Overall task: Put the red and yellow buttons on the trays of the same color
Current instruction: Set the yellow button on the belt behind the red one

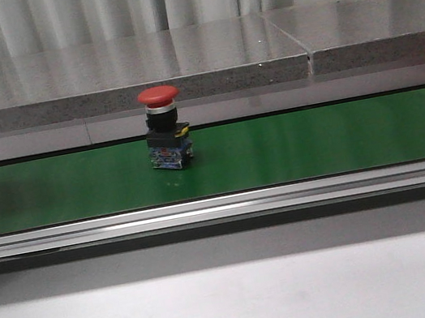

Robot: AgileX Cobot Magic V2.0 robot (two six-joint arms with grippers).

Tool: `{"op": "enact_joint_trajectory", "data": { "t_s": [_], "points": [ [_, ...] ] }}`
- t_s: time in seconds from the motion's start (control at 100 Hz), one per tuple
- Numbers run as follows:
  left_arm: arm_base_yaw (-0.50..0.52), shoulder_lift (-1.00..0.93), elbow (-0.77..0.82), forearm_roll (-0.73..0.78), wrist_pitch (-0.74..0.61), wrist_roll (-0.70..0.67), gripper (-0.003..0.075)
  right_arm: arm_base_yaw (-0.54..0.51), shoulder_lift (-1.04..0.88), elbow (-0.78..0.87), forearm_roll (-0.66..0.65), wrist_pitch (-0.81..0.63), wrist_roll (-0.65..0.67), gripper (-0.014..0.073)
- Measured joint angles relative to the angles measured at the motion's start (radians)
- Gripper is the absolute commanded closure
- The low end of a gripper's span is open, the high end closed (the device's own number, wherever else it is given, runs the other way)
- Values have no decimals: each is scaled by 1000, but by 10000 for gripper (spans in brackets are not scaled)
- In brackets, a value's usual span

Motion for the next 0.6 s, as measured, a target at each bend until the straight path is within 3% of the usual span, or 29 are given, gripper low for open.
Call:
{"op": "enact_joint_trajectory", "data": {
  "t_s": [0.31,0.6],
  "points": [
    [0,-240,19,2,0,1,90,0,0,0,0,0,0,660],
    [-2,-555,213,4,-4,1,90,0,0,0,0,0,0,660]
  ]
}}
